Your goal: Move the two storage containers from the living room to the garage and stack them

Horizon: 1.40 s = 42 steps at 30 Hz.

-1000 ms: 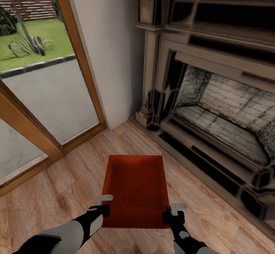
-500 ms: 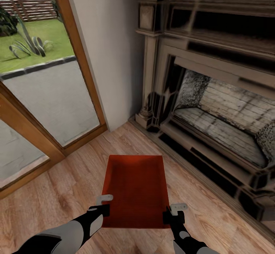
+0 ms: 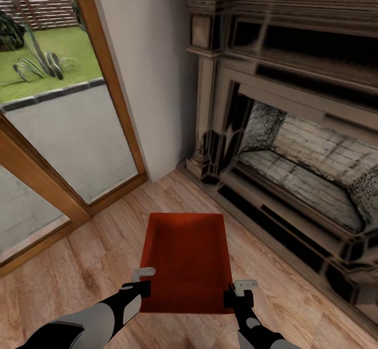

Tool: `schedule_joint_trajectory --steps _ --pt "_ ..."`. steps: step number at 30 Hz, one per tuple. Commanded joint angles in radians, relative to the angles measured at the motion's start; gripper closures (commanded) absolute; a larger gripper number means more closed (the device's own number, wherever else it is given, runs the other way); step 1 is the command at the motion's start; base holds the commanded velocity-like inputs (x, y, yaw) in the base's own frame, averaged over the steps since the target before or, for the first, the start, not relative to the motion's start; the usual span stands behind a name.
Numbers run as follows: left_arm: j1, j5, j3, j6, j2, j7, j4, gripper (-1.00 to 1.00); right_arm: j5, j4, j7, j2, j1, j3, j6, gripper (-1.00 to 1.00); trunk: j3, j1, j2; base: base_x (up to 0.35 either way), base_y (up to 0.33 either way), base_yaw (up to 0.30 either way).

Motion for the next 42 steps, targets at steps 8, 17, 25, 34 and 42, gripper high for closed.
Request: schedule_joint_trajectory --steps 8,17,25,34,42 --pt "-0.001 0.009 -0.004 -0.004 0.010 0.012 0.000 1.00 -0.007 0.001 -0.012 0.000 0.000 -0.027 -0.003 1.00 0.025 -0.031 0.056 0.000 0.000 0.000" --pt "-0.001 0.012 -0.004 -0.005 0.011 0.012 -0.001 1.00 -0.007 0.001 -0.012 0.000 -0.001 -0.027 -0.003 1.00 0.053 -0.065 0.119 0.000 0.000 0.000" --pt "-0.001 0.013 -0.004 -0.004 0.011 0.012 0.000 1.00 -0.007 0.001 -0.012 0.000 -0.001 -0.027 -0.003 1.00 0.078 -0.096 0.175 0.000 0.000 0.000" --pt "-0.001 0.014 -0.004 -0.003 0.011 0.012 0.001 1.00 -0.007 0.001 -0.012 0.000 -0.001 -0.027 -0.003 1.00 0.106 -0.131 0.238 0.000 0.000 0.000" --pt "-0.001 0.014 -0.004 -0.003 0.011 0.012 0.001 1.00 -0.007 0.001 -0.012 0.000 0.000 -0.027 -0.004 1.00 0.131 -0.161 0.294 0.000 0.000 0.000"
